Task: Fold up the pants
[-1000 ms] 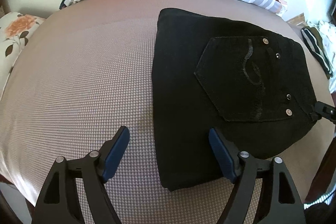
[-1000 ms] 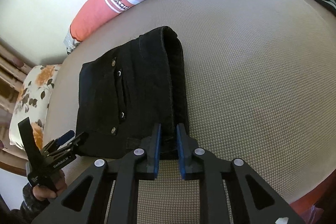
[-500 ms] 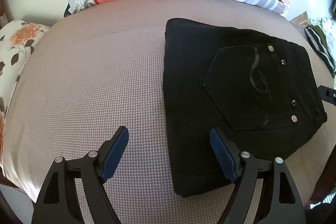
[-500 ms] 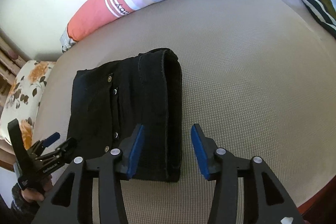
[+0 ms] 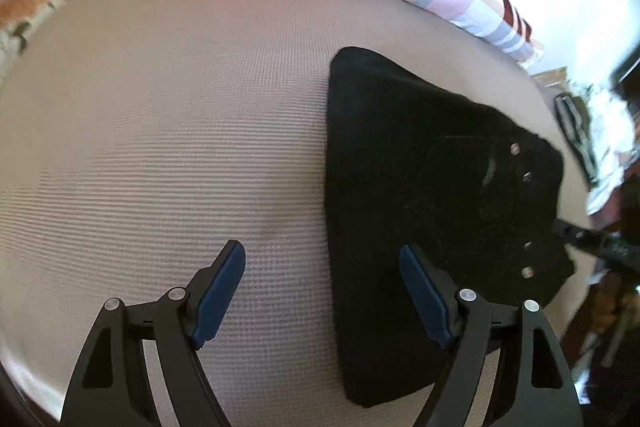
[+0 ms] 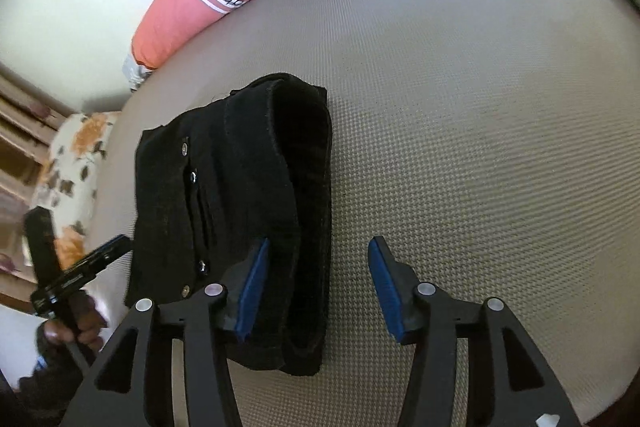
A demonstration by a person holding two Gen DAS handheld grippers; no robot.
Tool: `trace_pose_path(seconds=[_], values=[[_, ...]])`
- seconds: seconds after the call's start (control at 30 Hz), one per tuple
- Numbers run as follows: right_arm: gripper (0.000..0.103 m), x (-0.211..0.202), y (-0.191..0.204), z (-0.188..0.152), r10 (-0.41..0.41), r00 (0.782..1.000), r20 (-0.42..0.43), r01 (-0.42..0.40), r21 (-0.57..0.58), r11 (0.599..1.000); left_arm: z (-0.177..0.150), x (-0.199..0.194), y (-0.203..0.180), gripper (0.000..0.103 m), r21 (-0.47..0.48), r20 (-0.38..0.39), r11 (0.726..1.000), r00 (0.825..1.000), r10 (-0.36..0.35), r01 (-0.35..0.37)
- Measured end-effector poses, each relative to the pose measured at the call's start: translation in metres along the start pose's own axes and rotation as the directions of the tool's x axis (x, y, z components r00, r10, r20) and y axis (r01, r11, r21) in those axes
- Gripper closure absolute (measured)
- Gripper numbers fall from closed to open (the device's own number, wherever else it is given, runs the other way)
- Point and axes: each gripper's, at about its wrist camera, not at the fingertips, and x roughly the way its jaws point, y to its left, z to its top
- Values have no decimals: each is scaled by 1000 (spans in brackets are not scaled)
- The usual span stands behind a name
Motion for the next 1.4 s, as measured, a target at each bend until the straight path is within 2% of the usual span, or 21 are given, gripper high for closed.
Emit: trace_pose_path(seconds=[0.1, 0.17, 0.27, 0.43, 0.6, 0.7, 0.83, 0.87, 0.9, 0.93, 0.97, 1.03, 1.1, 1.23, 1.3, 1.4], values=[[55, 7, -16, 4, 111, 993, -35, -109, 52, 993, 7, 8, 6, 23, -54, -42, 995, 995, -92, 89], [55, 12, -28, 6, 200, 978, -57, -195, 91, 977, 11, 13, 9, 23, -86, -65, 985, 986, -153, 147], [55, 16, -32, 8, 265, 962, -71, -258, 99, 961, 16, 14, 12, 23, -105, -67, 973, 975, -212, 204], [55, 25, -33, 15, 345, 934, -92, -336, 100, 937, 23, 22, 16, 23, -151, -79, 936, 940, -332, 318], [57, 41, -33, 25, 431, 897, -99, -414, 155, 897, 34, 30, 9, 23, -101, -121, 926, 919, -374, 364], [62, 49, -27, 30, 442, 891, -107, -426, 142, 894, 40, 35, -1, 23, -66, -142, 925, 914, -380, 374], [66, 51, -24, 31, 443, 891, -103, -428, 140, 893, 38, 36, -3, 25, -39, -118, 922, 915, -386, 384], [67, 51, -24, 30, 436, 895, -97, -422, 140, 896, 36, 35, -2, 33, -41, -108, 921, 915, -390, 388], [67, 51, -23, 29, 428, 900, -87, -414, 143, 899, 34, 35, -2, 40, -40, -94, 927, 922, -376, 374], [68, 50, -21, 29, 420, 904, -80, -407, 143, 902, 34, 37, -3, 56, -40, -90, 933, 929, -360, 358], [69, 49, -20, 28, 406, 911, -73, -393, 144, 908, 33, 39, -3, 63, -42, -85, 938, 934, -348, 345], [70, 47, -16, 26, 377, 924, -60, -365, 150, 919, 31, 37, -2, 69, -64, -70, 940, 938, -338, 334], [71, 44, -7, 26, 328, 943, -48, -319, 138, 938, 30, 34, -6, 72, -63, -60, 951, 950, -305, 302], [73, 36, 6, 26, 238, 971, -25, -234, 117, 965, 28, 23, -29, 79, 28, -28, 984, 984, -176, 177], [76, 32, 12, 26, 210, 978, -9, -207, 107, 972, 27, 18, -39, 80, 61, -14, 991, 993, -119, 119], [80, 24, 21, 27, 194, 981, 14, -194, 96, 976, 23, 9, -50, 82, 103, 17, 992, 997, -72, 70]])
